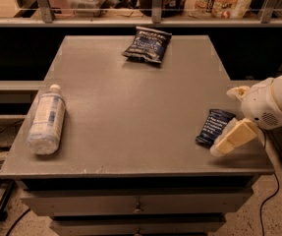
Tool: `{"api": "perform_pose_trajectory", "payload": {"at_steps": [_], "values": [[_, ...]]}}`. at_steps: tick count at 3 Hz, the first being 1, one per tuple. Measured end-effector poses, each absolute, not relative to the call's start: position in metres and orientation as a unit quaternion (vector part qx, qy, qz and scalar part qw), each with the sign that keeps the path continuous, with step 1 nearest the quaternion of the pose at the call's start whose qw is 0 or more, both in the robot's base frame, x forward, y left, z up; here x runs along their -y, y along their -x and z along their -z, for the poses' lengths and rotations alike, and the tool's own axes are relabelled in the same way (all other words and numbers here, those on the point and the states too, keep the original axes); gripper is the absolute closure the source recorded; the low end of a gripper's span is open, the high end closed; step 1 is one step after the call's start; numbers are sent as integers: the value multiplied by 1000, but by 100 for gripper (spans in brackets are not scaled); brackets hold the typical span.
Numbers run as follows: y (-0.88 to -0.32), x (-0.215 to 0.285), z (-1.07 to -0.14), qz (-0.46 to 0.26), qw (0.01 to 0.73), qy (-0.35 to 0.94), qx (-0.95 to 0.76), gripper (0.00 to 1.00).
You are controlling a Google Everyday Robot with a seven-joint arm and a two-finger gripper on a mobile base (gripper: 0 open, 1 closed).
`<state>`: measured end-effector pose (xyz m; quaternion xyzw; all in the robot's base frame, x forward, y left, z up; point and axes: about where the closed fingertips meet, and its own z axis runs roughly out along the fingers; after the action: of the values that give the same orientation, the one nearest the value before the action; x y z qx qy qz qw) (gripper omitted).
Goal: Move rxbar blueberry near blue chip bag
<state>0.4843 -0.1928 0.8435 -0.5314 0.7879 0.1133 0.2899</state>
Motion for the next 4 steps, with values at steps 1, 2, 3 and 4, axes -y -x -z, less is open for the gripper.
{"api": "perform_pose_trajectory", "payload": {"at_steps": [1, 2, 3, 4], "values": [[-485, 194, -832, -107, 283, 529, -792, 0], [-485, 193, -825, -106, 277, 527, -796, 7], [-486, 192, -820, -108, 271, 525, -799, 29], [-486, 191, -822, -108, 269, 525, -800, 61]]}}
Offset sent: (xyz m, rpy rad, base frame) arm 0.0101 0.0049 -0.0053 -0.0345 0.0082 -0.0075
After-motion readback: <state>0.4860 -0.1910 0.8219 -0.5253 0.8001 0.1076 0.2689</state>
